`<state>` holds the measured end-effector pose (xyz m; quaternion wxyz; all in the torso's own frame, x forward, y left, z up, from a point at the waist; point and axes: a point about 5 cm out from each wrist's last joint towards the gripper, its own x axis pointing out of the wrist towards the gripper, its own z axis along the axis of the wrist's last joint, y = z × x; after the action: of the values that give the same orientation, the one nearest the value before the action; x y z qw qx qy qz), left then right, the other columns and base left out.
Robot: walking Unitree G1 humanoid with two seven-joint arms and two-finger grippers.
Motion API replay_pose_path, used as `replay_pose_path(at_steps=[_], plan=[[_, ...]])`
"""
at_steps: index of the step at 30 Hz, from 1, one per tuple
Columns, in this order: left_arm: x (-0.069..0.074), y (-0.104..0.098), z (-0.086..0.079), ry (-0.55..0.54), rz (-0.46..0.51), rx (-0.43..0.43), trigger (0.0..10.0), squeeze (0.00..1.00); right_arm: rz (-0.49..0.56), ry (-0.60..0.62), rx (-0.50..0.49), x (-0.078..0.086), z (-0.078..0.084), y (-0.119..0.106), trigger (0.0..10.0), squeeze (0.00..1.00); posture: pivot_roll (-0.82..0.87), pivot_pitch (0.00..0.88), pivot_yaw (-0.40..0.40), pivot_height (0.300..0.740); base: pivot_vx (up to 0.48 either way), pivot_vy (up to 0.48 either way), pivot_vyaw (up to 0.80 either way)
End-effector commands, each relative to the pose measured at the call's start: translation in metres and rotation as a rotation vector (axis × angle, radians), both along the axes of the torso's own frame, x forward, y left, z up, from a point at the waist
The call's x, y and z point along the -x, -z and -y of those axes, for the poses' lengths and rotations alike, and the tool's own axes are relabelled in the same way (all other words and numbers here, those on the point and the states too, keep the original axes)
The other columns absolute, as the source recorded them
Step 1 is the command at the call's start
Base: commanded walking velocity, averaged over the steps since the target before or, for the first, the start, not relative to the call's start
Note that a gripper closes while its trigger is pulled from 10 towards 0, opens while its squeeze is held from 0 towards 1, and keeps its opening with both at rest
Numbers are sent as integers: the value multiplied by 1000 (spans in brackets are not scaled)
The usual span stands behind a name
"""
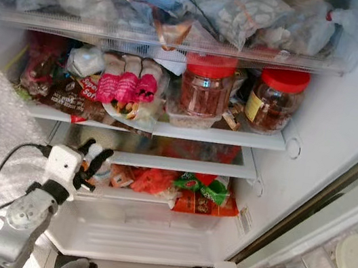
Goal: Restocking fridge
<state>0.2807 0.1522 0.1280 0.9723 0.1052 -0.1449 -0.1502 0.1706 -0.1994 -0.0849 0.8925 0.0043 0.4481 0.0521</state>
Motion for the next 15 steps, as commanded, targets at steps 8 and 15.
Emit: replay_pose_path(at_steps=[8, 15], plan=[[0, -3, 4, 22, 31, -43, 10000, 0, -57, 8, 0, 13, 1, 6, 10000, 0, -92, 71, -23, 648, 0, 0, 0], [2, 9, -8, -32, -7, -54, 10000, 0, -53, 14, -2, 13, 2, 6, 10000, 0, -90, 73, -25, 648, 0, 0, 0]])
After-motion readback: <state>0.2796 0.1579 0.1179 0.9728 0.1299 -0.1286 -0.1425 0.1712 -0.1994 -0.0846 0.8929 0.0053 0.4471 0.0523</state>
